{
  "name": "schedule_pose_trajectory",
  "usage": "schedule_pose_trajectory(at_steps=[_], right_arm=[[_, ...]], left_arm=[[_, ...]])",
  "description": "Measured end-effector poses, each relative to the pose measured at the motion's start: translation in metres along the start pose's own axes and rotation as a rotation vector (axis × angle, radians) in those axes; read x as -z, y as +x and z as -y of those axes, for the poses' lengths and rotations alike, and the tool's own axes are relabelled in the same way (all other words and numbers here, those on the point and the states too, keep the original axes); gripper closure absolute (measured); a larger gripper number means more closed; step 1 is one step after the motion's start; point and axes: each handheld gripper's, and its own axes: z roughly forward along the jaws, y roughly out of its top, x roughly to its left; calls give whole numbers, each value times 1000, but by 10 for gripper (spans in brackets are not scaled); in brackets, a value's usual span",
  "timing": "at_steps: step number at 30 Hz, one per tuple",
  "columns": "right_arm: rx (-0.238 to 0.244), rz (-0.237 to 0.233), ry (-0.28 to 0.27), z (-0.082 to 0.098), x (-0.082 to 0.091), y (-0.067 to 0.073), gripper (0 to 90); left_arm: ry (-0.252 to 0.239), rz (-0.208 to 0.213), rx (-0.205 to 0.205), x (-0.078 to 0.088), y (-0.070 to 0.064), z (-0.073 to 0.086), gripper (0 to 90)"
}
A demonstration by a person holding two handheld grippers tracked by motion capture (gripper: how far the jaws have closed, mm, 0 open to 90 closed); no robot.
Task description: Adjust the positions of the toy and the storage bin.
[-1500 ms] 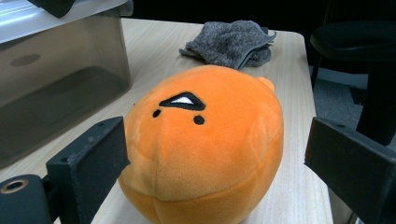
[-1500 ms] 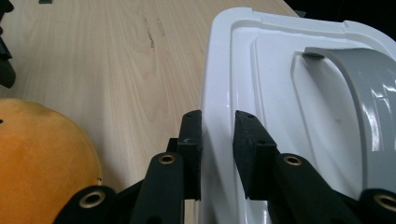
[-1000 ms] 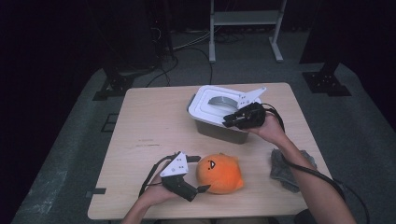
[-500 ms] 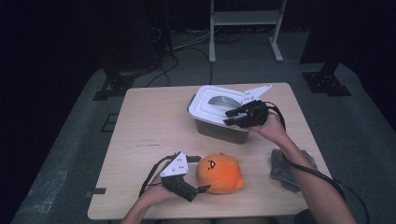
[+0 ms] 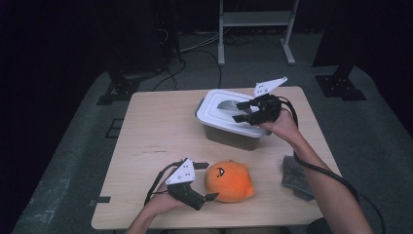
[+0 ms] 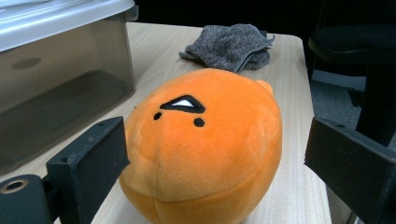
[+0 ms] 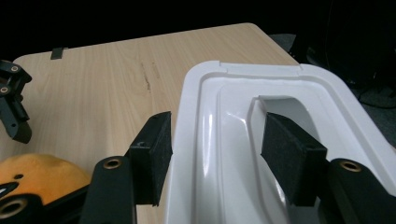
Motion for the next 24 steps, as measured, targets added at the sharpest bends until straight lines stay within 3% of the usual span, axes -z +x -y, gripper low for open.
schedule_pose_trajectory(at_steps=[14,24], right_arm=[[-21,39,-18,-9,-8,-20,375],[-39,77,-2,-6,-15,-32,358]], left_arm=[[-8,0,-3,1,1,0,48],[-15,1,5,2,1,0,48]])
